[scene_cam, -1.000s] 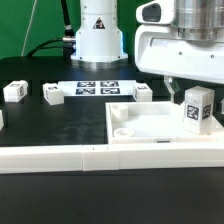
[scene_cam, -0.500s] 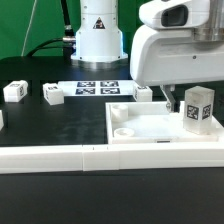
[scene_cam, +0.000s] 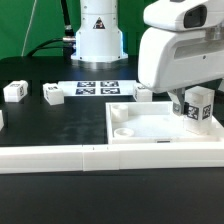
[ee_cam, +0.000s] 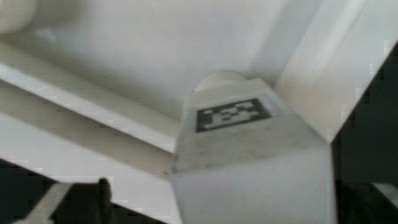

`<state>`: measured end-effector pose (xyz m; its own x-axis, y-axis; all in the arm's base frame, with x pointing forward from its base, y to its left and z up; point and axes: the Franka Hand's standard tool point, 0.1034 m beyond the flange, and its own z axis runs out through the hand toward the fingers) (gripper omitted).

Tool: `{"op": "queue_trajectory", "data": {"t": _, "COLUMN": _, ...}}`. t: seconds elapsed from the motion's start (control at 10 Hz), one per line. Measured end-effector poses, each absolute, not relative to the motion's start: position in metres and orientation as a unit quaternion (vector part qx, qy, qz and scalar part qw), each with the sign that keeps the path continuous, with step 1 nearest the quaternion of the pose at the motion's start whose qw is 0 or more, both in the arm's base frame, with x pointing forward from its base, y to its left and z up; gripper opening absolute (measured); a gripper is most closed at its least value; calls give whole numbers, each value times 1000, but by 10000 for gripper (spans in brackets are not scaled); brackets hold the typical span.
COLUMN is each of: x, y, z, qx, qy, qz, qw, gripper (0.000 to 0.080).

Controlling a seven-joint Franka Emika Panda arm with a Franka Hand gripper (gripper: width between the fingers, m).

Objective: Assemble one leg

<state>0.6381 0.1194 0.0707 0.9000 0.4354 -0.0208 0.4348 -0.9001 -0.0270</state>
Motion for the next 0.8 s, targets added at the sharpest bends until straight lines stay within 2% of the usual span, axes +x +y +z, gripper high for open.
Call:
{"op": "queue_trajectory", "data": {"t": 0.1, "x": 638, "y": 120, "z": 70, "qx": -977, "qy": -213, "qz": 13, "qw": 11, "gripper": 515}}
{"op": "queue_trajectory", "data": {"t": 0.2, "x": 638, "y": 120, "z": 70, "qx": -978, "qy": -206, "qz": 14, "qw": 11, "gripper": 377}}
{"op": "queue_trajectory", "data": {"t": 0.3, "x": 638, "y": 119, "z": 70, "qx": -980, "qy": -200, "qz": 14, "qw": 12, "gripper": 288}}
{"op": "queue_trajectory", "data": {"t": 0.5, "x": 637, "y": 118, "z": 69, "qx": -998, "qy": -64, "qz": 17, "qw": 22, "gripper": 288}}
{"op": "queue_trajectory", "data": {"t": 0.8, "x": 636, "y": 118, "z": 68, "qx": -992, "qy": 122, "qz": 26, "qw": 16, "gripper": 288}}
